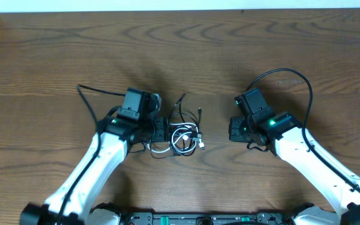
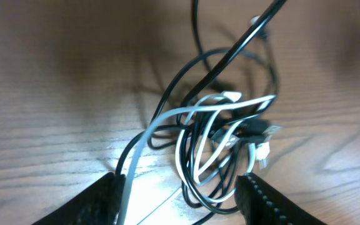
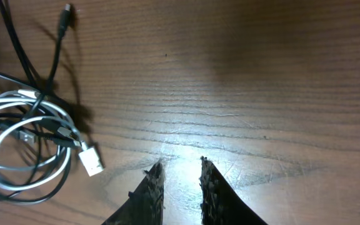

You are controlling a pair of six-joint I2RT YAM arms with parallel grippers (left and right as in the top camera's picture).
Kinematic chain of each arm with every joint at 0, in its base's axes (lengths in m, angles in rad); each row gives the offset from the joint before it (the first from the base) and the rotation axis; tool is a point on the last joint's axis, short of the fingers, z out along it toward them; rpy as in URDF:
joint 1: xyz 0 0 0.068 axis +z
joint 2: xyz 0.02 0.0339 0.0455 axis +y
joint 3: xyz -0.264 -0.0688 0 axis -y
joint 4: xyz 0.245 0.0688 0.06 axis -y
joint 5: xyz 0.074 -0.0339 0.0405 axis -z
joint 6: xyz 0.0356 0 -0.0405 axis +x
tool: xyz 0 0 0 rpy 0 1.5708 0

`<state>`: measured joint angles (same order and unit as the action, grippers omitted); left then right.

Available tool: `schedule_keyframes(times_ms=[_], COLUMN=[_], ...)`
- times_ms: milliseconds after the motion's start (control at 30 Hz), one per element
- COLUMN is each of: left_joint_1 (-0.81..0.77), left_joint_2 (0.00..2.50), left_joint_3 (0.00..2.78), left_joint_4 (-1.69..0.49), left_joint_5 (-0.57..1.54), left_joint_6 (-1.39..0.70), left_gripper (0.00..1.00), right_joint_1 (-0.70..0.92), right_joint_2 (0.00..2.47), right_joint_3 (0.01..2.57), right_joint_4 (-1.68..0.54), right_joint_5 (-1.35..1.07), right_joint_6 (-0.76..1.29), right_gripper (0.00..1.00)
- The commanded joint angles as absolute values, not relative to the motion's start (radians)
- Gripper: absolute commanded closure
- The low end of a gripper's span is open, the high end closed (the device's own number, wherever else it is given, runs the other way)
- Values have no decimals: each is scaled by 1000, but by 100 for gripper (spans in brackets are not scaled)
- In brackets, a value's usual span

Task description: Untangle cables

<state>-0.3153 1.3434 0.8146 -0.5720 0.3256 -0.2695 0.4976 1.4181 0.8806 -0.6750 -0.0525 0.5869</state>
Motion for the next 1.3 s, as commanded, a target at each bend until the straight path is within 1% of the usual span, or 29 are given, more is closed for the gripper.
schedule_keyframes(times_ms=[0,167,333,533,700,833,900,933,967,1000,1067,1100,1167,1267], left_joint_1=[-314,-314,-314,-326,-367,-419,-439,-448,-455,-461,-472,-474,-476,-476], left_joint_2=[1430,1542,1625,1666,1667,1667,1667,1667,1667,1667,1667,1667,1666,1664], left_joint_3=[809,809,809,809,809,808,808,808,808,808,808,808,808,810], left_joint_4=[-579,-574,-509,-374,-311,-266,-237,-223,-214,-206,-197,-196,-191,-156], left_joint_5=[352,355,359,509,493,398,383,372,368,365,377,395,451,598], left_joint_6=[-263,-263,-263,-263,-263,-263,-263,-263,-263,-263,-263,-263,-263,-263], left_gripper=[47,47,47,47,47,48,48,52,58,67,91,92,92,92], right_joint_1=[498,498,498,498,498,498,498,498,498,498,498,498,498,499], right_joint_2=[1410,1410,1410,1410,1410,1410,1410,1410,1410,1410,1410,1410,1410,1410], right_joint_3=[883,883,883,883,883,883,883,883,883,883,883,883,883,883], right_joint_4=[-674,-673,-672,-679,-685,-685,-685,-685,-685,-685,-688,-688,-687,-684], right_joint_5=[-59,-59,-60,-60,-64,-65,-68,-68,-68,-67,-72,-76,-90,-101], right_joint_6=[567,567,567,567,567,567,567,567,567,567,567,567,567,567], right_gripper=[83,83,83,84,84,84,84,84,84,84,84,82,80,74])
